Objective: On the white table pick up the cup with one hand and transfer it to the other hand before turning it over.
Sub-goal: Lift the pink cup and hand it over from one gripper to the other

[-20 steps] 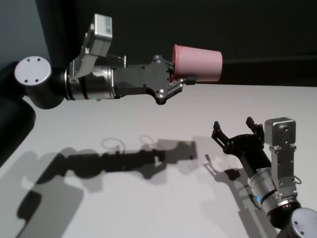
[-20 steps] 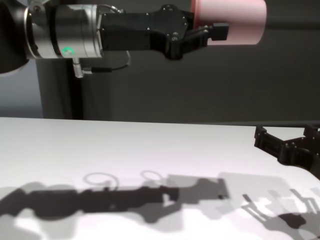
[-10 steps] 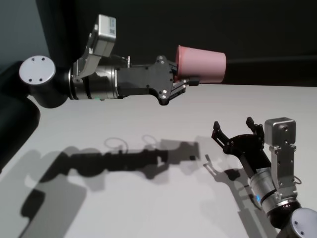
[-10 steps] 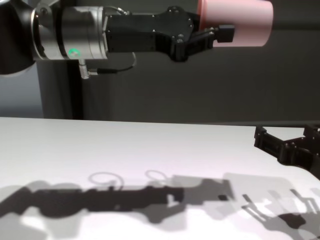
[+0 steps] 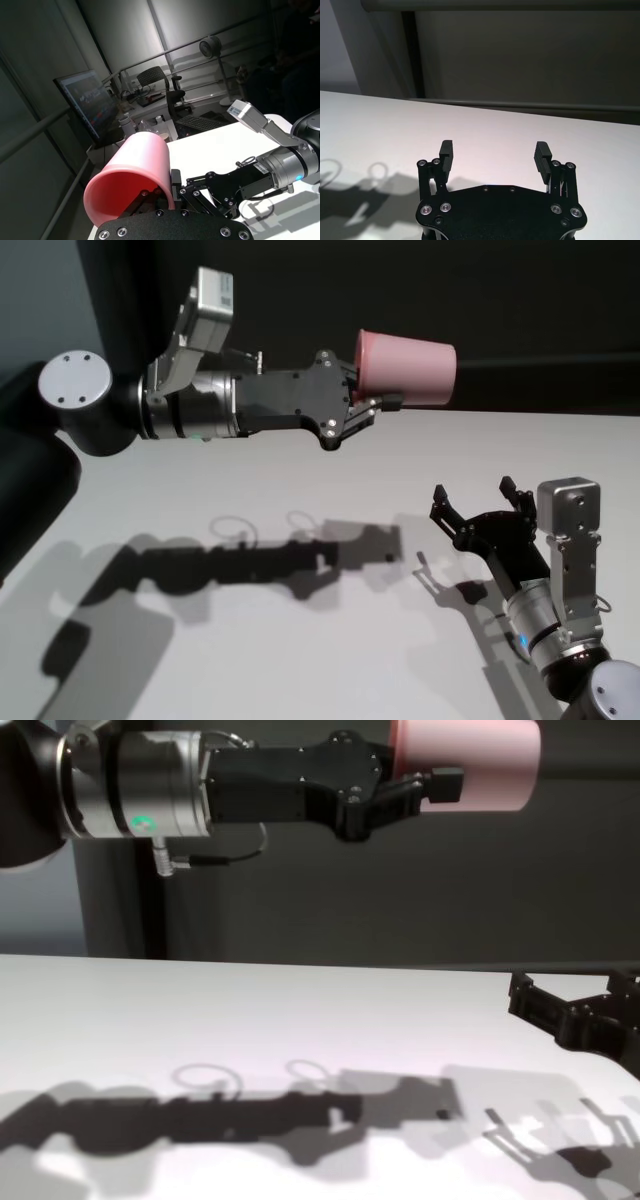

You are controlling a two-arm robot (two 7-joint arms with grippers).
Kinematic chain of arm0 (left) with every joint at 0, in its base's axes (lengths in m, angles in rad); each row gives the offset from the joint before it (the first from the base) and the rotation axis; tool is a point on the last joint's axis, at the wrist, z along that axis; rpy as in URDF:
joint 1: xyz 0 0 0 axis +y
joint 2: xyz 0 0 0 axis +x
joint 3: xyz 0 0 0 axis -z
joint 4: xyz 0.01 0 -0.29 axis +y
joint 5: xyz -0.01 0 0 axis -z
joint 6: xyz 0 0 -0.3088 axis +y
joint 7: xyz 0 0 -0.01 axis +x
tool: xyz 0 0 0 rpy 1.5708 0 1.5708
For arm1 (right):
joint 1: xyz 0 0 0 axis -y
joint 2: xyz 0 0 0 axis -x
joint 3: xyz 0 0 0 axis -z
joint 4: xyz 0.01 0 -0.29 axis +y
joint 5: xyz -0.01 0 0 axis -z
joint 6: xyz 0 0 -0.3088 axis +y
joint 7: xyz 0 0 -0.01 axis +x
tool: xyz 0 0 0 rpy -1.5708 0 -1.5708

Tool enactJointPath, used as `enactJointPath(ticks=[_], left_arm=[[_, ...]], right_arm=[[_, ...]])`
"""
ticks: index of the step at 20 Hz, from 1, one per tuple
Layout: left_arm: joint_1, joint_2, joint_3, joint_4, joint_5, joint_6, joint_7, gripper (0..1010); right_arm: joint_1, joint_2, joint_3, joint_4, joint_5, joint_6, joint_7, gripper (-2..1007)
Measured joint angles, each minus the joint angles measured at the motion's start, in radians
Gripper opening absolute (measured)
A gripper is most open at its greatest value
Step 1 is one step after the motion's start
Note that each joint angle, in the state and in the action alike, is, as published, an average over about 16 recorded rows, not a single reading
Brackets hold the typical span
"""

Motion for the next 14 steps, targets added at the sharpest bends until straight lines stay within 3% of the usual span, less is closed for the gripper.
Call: enactJointPath(ticks=[14], left_arm=[[0.001, 0.004, -0.001, -0.004, 0.001, 0.001, 0.001, 38]], right_arm=[[0.000, 0.000, 0.000, 0.000, 0.000, 0.000, 0.000, 1000]])
